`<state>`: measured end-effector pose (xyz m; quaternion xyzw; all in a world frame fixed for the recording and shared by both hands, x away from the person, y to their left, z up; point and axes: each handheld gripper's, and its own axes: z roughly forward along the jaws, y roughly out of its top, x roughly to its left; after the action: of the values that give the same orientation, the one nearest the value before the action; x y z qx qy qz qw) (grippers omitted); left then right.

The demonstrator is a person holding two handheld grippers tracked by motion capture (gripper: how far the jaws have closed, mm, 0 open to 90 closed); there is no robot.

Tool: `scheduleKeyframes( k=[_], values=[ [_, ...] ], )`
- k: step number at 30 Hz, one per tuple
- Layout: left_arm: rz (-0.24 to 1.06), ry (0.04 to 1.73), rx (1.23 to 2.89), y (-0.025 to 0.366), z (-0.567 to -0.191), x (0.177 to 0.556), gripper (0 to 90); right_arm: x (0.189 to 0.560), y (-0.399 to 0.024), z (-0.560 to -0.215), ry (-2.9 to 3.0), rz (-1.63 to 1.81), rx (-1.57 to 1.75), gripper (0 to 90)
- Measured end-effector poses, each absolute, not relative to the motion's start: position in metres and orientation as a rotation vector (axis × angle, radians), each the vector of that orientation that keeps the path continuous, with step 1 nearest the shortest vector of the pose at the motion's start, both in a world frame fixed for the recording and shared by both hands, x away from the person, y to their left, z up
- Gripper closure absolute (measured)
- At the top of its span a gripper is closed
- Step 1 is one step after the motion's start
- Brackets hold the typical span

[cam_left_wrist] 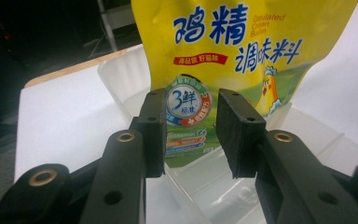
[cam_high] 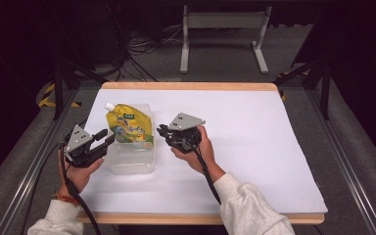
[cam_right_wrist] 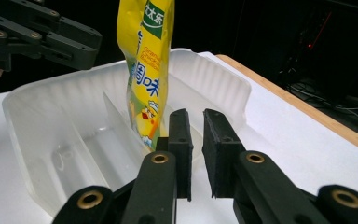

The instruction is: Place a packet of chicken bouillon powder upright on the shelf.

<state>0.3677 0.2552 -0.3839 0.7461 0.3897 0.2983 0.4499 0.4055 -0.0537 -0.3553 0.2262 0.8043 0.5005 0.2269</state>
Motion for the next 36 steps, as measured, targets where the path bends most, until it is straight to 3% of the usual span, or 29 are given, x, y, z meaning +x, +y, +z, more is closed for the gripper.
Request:
scheduleKeyframes(
  k=[16,20,36],
  values=[
    [0.748,0.909,1.893,0.228,-0.382,0.355,53.0,0.398,-0.083,-0.349,2.206,1.298,0.625,76.5],
    [0.751,0.916,1.901,0.223,-0.382,0.353,45.7,0.398,-0.091,-0.349,2.207,1.284,0.64,71.8],
    [0.709,0.827,1.934,0.198,-0.379,0.341,36.2,0.396,-0.12,-0.35,2.207,1.201,0.674,59.2]
  ],
)
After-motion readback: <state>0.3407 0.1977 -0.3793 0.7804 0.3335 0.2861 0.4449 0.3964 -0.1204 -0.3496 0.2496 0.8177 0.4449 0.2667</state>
